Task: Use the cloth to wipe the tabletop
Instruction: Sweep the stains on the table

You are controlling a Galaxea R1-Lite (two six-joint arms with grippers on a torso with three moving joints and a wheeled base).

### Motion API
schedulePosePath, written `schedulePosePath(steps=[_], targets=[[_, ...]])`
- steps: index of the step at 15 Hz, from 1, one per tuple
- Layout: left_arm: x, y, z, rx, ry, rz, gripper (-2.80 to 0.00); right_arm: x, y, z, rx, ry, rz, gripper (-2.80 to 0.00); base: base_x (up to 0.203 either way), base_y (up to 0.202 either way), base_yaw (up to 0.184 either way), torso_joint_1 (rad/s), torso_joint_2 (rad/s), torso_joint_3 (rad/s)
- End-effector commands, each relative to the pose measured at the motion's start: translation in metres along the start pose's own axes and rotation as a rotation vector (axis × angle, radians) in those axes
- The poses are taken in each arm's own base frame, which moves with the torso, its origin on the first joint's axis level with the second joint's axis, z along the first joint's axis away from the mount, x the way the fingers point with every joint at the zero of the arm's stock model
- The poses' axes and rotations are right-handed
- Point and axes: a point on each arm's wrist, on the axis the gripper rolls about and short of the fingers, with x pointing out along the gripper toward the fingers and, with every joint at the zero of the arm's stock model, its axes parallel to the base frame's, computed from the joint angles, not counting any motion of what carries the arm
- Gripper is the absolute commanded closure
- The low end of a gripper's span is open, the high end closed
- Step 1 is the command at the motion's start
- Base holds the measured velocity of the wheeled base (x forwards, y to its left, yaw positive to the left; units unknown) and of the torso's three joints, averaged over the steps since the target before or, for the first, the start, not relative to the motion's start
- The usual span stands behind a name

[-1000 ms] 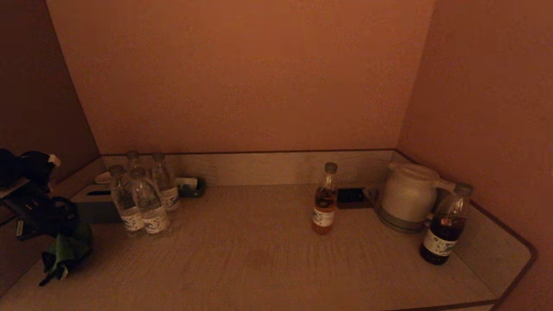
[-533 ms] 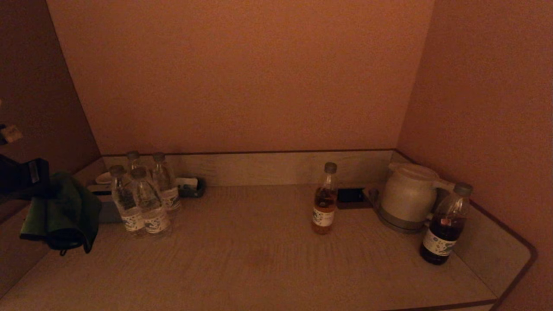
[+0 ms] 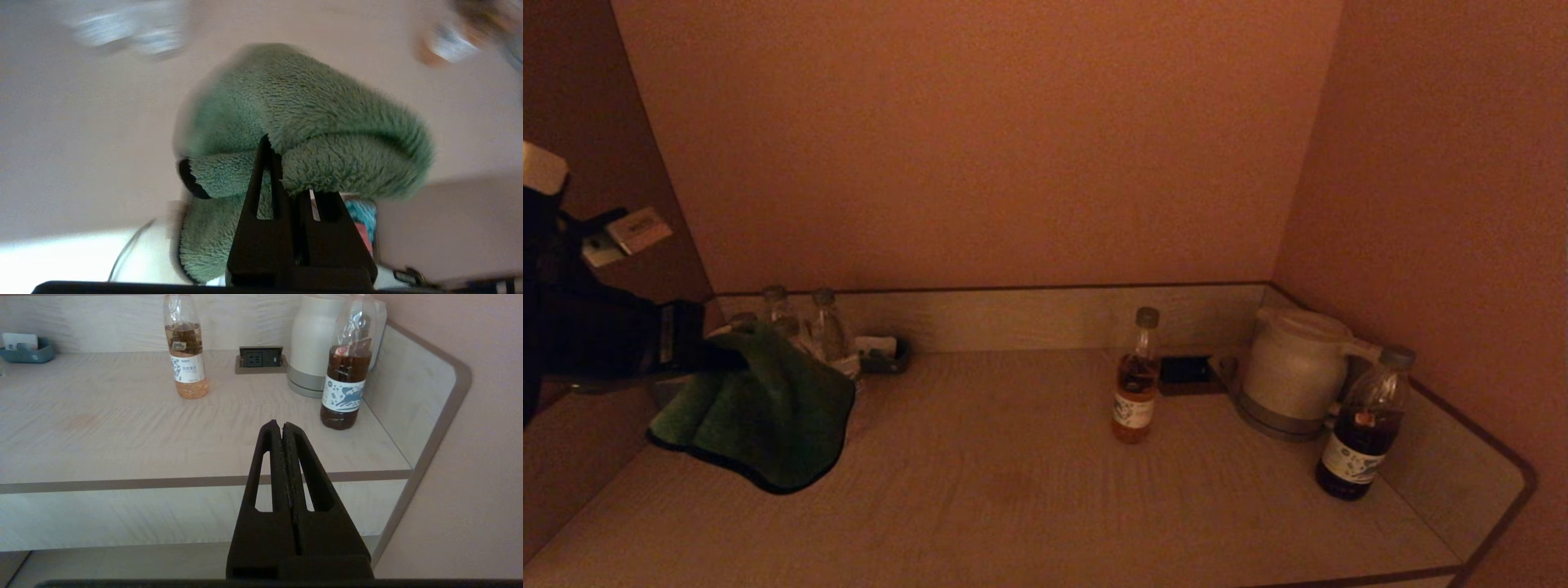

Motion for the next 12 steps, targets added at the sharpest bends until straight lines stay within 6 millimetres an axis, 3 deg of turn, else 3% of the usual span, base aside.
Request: schedulePosePath(steps=[1,7,10,12], targets=[[0.042,-0.021,-0.012,0.049,0.074,-0.06,0.0,0.0,0.0,0.0,0.0,0.001,0.0,0.0,0.0,0.0,0.0,0.0,0.0,0.0],[0.144,-0.067,-0.034,0.067,0.094,-0.094,0.0,0.0,0.0,0.0,0.0,0.001,0.0,0.0,0.0,0.0,0.0,0.0,0.0,0.0],[0.155,-0.078,-0.038,0.058,0.065,-0.071,0.0,0.0,0.0,0.0,0.0,0.001,0.0,0.0,0.0,0.0,0.0,0.0,0.0,0.0],[0.186,-0.091,-0.058,0.052,0.105,-0.015,0.0,0.0,0.0,0.0,0.0,0.001,0.0,0.0,0.0,0.0,0.0,0.0,0.0,0.0]])
